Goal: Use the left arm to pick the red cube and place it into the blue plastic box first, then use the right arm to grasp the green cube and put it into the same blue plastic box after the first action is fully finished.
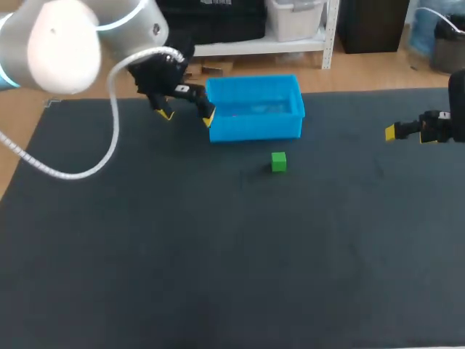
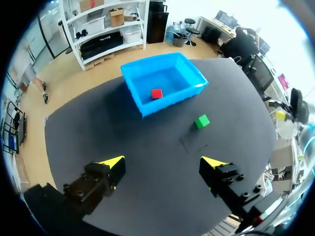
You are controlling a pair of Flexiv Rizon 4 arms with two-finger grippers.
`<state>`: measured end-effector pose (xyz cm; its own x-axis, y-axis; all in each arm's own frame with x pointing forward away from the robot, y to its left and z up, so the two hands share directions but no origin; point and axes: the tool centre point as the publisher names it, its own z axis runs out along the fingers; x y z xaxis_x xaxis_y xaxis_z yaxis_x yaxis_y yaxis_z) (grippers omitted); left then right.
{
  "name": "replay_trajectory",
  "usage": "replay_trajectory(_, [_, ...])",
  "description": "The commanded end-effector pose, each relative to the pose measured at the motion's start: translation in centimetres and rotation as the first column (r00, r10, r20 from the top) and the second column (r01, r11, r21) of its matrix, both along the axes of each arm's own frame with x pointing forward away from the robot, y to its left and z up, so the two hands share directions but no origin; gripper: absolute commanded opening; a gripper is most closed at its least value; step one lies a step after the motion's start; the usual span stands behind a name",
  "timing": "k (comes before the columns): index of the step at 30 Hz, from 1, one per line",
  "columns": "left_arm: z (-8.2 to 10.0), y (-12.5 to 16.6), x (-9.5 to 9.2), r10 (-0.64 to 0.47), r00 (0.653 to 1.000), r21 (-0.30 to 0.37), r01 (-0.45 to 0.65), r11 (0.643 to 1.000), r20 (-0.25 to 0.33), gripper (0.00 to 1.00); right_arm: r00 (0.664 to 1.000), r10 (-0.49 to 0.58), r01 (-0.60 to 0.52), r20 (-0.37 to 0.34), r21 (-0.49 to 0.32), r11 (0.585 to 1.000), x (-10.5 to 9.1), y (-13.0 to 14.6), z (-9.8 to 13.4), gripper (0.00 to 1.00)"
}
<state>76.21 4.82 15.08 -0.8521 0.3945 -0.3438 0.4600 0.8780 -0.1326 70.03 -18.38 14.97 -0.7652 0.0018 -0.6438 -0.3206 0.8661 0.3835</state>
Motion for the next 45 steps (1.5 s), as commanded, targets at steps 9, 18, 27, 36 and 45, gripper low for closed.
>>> replay_trajectory(9, [-1.5, 2.6, -4.8, 0.079, 0.929, -0.228, 0.006, 0.974, 0.362, 1.00, 1.000, 0.001, -0.001, 0.000, -0.001, 1.000, 0.0, -0.1, 0.0, 1.00])
replay_trajectory(18, [-1.3, 3.1, -5.4, 0.019, 0.935, -0.250, 0.074, 0.966, 0.354, 1.00, 1.000, 0.001, -0.001, 0.000, -0.001, 1.000, 0.0, -0.1, 0.0, 1.00])
replay_trajectory(27, [-0.9, 3.2, -5.5, -0.043, 0.933, -0.262, 0.144, 0.954, 0.356, 1.00, 1.000, 0.001, -0.001, 0.000, -0.001, 1.000, 0.0, -0.1, 0.0, 1.00])
replay_trajectory(36, [-1.2, 4.0, -6.1, -0.071, 0.945, -0.289, 0.169, 0.942, 0.319, 1.00, 1.000, 0.001, -0.001, 0.000, -0.001, 1.000, 0.0, -0.1, 0.0, 1.00])
replay_trajectory(45, [-1.2, 4.7, -6.5, -0.136, 0.948, -0.269, 0.217, 0.938, 0.288, 1.00, 1.000, 0.001, -0.001, 0.000, -0.001, 1.000, 0.0, -0.1, 0.0, 1.00])
